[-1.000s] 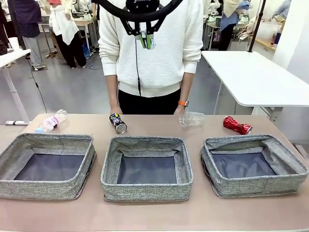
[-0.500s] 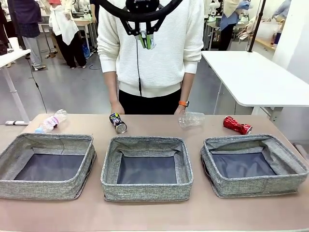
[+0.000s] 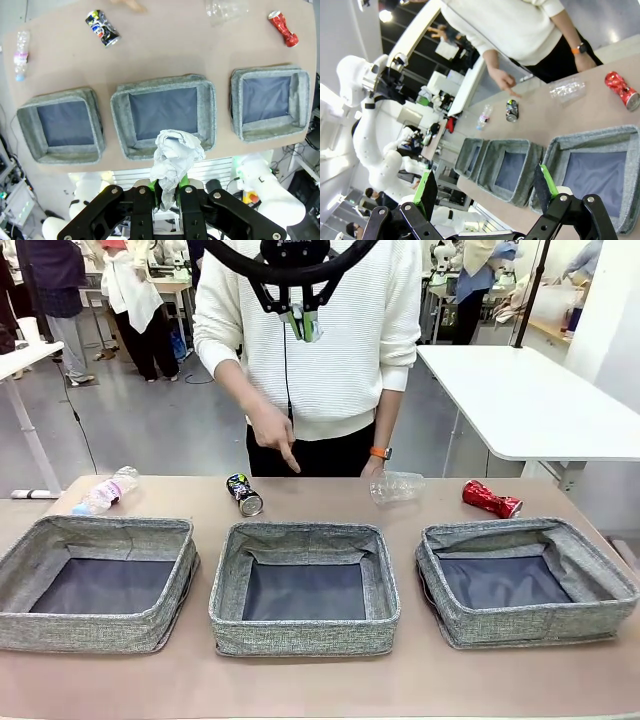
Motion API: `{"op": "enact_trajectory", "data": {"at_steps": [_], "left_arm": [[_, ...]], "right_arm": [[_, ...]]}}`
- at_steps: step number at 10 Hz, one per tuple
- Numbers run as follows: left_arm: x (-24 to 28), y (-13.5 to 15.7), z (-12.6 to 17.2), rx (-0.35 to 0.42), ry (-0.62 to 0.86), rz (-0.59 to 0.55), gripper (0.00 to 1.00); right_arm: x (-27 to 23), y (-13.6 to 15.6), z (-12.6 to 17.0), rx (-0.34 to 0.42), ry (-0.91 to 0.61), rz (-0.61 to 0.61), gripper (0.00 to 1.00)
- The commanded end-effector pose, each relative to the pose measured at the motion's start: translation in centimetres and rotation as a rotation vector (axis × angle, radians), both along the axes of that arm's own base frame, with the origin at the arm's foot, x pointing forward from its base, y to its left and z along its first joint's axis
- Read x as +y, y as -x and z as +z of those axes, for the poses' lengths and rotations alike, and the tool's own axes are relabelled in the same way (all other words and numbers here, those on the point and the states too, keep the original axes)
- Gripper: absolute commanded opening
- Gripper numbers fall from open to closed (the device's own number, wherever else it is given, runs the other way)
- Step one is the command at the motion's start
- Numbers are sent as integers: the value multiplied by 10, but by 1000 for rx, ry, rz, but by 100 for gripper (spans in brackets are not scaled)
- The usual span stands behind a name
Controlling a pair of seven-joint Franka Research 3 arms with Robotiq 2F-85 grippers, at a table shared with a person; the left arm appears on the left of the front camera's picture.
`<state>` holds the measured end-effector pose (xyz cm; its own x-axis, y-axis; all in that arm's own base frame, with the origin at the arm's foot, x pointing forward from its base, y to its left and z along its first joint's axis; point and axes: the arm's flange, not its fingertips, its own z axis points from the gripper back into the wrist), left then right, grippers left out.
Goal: Sort the waste into the appropriate baskets.
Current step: Place the picked waste into the Fabric basket indicated by the person.
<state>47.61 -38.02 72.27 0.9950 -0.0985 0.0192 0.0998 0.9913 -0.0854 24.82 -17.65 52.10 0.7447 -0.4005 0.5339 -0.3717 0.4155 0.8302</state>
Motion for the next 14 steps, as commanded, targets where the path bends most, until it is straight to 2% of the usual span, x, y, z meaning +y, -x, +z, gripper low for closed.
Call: {"op": "enact_trajectory", "data": {"at_steps": [1, 10, 11, 12, 14], "left_arm": [[5, 2, 5, 3, 0, -16, 9], [0, 0, 0, 0, 0, 0, 9], [-4, 19, -21, -34, -18, -34, 9], [-6, 44, -57, -43, -26, -34, 9], [1, 108, -134, -46, 25, 43, 9]], "right_arm": [[0, -3, 2, -30, -3, 0, 100], [0, -3, 2, -30, -3, 0, 100], [0, -3, 2, -30, -3, 0, 100], [0, -3, 2, -30, -3, 0, 100], [0, -3, 2, -30, -3, 0, 100]]}}
